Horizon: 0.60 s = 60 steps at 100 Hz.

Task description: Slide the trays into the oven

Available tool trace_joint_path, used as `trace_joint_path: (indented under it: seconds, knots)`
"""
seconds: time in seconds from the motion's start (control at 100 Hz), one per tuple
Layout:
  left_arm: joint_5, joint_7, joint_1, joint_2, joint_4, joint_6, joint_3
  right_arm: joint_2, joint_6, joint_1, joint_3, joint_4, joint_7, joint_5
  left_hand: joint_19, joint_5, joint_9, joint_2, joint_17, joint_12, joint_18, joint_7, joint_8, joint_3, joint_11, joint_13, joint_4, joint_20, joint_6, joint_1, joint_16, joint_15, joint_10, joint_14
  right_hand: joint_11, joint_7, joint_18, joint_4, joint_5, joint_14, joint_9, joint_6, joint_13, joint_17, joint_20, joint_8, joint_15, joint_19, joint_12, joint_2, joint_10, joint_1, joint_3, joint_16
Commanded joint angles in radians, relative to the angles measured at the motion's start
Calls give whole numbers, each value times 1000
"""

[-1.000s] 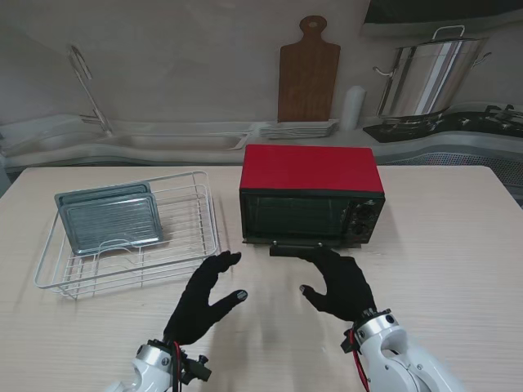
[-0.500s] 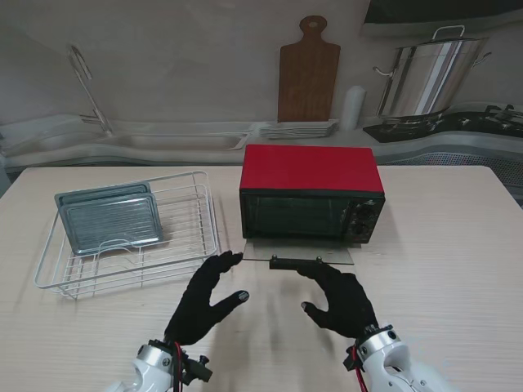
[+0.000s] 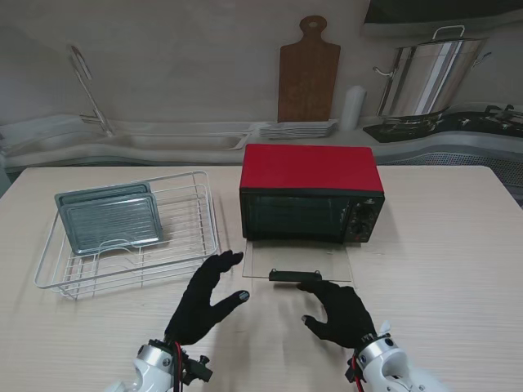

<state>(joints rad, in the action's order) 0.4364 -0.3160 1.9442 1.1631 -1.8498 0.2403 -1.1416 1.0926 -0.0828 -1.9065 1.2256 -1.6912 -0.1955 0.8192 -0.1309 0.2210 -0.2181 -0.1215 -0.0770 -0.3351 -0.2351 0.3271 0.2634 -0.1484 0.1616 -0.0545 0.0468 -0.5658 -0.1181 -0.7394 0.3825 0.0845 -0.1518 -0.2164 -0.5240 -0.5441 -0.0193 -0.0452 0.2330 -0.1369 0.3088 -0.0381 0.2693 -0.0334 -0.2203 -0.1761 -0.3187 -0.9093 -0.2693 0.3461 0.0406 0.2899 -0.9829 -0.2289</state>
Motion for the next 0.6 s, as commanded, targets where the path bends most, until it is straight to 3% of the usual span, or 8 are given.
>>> trace_joint_path:
  seconds: [0.0,0.59]
  knots:
    - [0,15,10,4,-13,-4,1,2,6,0,-6,14,23,0,0,13,-16,6,-16,-10,3,-9,17,-11,-2,-9,-28,-22,-3,-4,7,0,2,4,-4,14,-13,-28,0,25,-15,2,-4,16,-17,-3,19,-3,-16,-20,-30,3,28,-6]
    - [-1,21,10,3,-16,-11,1,-5,19,17,-26,41,64,-13,0,15,-16,5,-16,-9,2,-9,18,-11,-3,-9,-28,-22,-6,-6,7,0,2,4,-9,11,-11,-30,-1,23,-17,0,-2,12,-19,-6,16,-7,-17,-28,-28,1,39,-7]
